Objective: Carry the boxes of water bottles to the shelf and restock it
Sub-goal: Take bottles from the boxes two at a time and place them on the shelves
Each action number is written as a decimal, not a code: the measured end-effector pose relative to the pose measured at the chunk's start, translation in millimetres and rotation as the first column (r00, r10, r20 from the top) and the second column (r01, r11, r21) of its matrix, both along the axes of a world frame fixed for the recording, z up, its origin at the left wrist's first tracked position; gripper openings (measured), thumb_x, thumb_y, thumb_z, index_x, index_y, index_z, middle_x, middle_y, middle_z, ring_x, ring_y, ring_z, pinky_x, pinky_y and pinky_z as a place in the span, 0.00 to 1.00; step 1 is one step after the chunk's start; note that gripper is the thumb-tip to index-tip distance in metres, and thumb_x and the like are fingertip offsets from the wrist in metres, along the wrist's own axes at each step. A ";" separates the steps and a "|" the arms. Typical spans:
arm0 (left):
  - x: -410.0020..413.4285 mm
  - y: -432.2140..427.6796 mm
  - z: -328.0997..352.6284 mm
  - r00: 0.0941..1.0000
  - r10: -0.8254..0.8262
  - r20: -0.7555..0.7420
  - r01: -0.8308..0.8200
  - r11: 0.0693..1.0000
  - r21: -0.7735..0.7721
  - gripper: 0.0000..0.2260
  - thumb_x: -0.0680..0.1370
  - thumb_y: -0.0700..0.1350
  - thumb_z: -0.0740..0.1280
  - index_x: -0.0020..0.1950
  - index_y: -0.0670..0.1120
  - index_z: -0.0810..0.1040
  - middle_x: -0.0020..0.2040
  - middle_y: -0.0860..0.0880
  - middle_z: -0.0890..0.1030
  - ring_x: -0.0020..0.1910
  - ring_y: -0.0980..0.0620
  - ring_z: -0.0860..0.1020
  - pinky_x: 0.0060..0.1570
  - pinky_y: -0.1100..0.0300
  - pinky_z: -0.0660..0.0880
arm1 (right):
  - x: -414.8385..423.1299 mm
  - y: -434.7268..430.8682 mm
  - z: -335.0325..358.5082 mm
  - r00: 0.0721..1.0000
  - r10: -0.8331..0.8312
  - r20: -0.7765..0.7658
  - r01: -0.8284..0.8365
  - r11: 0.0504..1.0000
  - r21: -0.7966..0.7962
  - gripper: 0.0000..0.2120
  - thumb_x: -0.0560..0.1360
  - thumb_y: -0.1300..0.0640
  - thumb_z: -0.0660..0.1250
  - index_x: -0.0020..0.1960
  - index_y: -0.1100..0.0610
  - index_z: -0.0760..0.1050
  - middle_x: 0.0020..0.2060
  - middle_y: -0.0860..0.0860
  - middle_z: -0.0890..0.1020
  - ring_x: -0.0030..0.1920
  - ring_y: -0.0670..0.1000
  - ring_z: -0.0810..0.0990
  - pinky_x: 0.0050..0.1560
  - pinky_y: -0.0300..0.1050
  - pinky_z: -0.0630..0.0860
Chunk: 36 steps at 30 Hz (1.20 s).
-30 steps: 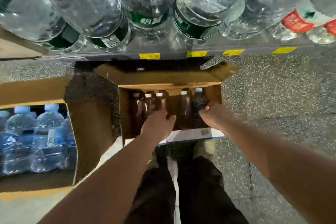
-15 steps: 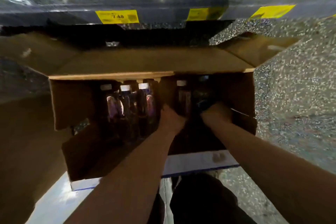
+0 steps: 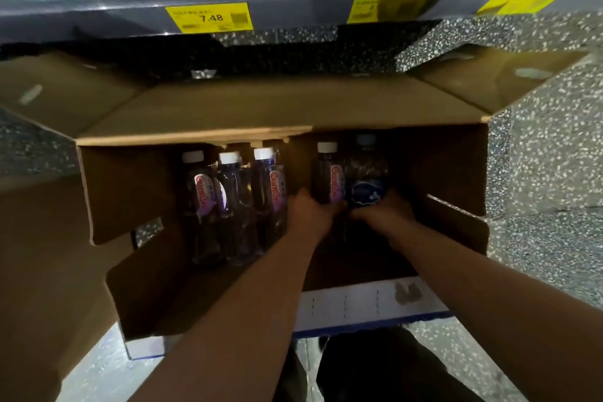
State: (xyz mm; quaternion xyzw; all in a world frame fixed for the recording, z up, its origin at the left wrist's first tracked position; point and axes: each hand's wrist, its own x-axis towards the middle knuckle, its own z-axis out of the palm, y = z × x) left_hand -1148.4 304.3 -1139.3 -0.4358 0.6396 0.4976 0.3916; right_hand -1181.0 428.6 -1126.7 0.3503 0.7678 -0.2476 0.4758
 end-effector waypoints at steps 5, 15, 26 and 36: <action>-3.4 -11.1 24.1 0.998 -0.032 -0.055 0.032 0.999 0.004 0.24 0.72 0.48 0.73 0.66 0.43 0.71 0.61 0.44 0.78 0.59 0.46 0.76 0.50 0.59 0.72 | -5.4 -3.7 22.6 1.000 -0.015 -0.013 0.015 0.999 -0.050 0.42 0.60 0.59 0.79 0.71 0.56 0.67 0.64 0.55 0.75 0.62 0.56 0.75 0.57 0.46 0.74; 4.3 -43.2 166.4 0.983 -0.048 -0.175 0.058 0.997 0.051 0.18 0.69 0.48 0.76 0.56 0.47 0.79 0.51 0.49 0.83 0.49 0.52 0.81 0.44 0.64 0.74 | -0.7 -17.0 169.2 0.996 -0.011 -0.088 -0.001 0.991 -0.137 0.40 0.50 0.52 0.79 0.60 0.57 0.73 0.51 0.53 0.81 0.46 0.52 0.80 0.40 0.42 0.77; -20.0 -80.3 390.7 0.890 -0.117 -0.441 0.113 0.993 -0.035 0.13 0.69 0.49 0.76 0.51 0.46 0.82 0.47 0.47 0.83 0.45 0.52 0.79 0.45 0.60 0.73 | -20.1 -43.9 381.5 0.939 -0.104 -0.328 0.023 0.970 -0.242 0.30 0.54 0.63 0.82 0.54 0.56 0.77 0.44 0.52 0.84 0.44 0.52 0.82 0.47 0.45 0.79; -22.9 -87.3 622.4 0.746 -0.052 -0.664 -0.086 0.981 -0.173 0.16 0.62 0.54 0.77 0.44 0.49 0.80 0.46 0.47 0.84 0.46 0.49 0.82 0.47 0.55 0.79 | -40.1 -52.8 597.9 0.802 -0.135 -0.582 -0.181 0.873 -0.452 0.35 0.47 0.57 0.82 0.54 0.59 0.78 0.42 0.55 0.84 0.36 0.52 0.82 0.31 0.37 0.75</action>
